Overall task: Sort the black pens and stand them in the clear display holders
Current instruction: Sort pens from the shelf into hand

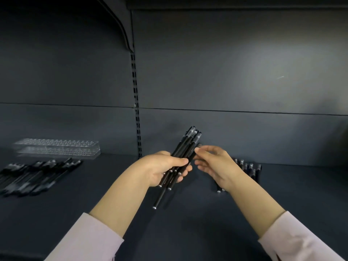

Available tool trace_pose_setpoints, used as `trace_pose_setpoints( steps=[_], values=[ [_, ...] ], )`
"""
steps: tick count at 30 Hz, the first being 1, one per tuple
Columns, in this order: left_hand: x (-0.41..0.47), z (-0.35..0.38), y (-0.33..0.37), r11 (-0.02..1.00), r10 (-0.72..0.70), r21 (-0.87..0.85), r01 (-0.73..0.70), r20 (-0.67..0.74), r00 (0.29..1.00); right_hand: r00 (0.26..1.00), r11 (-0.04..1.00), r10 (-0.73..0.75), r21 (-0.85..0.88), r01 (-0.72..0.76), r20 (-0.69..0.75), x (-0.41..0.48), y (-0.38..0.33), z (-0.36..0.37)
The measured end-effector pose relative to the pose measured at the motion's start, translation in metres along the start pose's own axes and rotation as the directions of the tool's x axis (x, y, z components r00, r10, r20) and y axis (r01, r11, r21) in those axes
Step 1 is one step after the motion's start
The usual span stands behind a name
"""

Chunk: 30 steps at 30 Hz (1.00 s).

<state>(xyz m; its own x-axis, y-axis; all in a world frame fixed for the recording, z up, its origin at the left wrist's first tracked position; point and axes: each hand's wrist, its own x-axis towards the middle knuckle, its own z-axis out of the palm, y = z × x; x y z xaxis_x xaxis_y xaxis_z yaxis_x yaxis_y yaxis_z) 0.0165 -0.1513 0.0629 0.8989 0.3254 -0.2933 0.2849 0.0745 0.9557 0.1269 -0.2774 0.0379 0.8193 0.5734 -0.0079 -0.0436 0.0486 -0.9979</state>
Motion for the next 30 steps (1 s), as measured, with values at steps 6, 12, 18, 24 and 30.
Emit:
trace_pose_setpoints(
  steps=[6, 12, 18, 24, 30],
  values=[
    [-0.036, -0.081, -0.013, 0.999, 0.048, -0.014, -0.048, 0.027, 0.998, 0.999, 0.985, 0.037, 0.172, -0.036, -0.003, -0.01, -0.002, 0.09],
    [-0.064, -0.195, -0.039, 0.998, 0.053, -0.034, -0.054, -0.015, 0.998, 0.997, 0.965, 0.048, 0.26, -0.032, -0.055, -0.019, 0.012, 0.203],
    [-0.098, -0.294, -0.064, 0.995, 0.028, -0.088, -0.035, -0.074, 0.997, 0.997, 0.957, 0.065, 0.286, -0.05, -0.045, -0.026, 0.026, 0.292],
    [-0.127, -0.351, -0.071, 0.992, 0.063, -0.097, -0.08, -0.162, 0.985, 0.999, 0.967, 0.036, 0.254, -0.037, 0.006, -0.031, 0.02, 0.352],
    [-0.154, -0.413, -0.077, 0.991, 0.087, -0.071, -0.111, -0.282, 0.955, 0.998, 0.978, -0.014, 0.206, 0.002, 0.056, -0.033, 0.022, 0.421]
  ],
)
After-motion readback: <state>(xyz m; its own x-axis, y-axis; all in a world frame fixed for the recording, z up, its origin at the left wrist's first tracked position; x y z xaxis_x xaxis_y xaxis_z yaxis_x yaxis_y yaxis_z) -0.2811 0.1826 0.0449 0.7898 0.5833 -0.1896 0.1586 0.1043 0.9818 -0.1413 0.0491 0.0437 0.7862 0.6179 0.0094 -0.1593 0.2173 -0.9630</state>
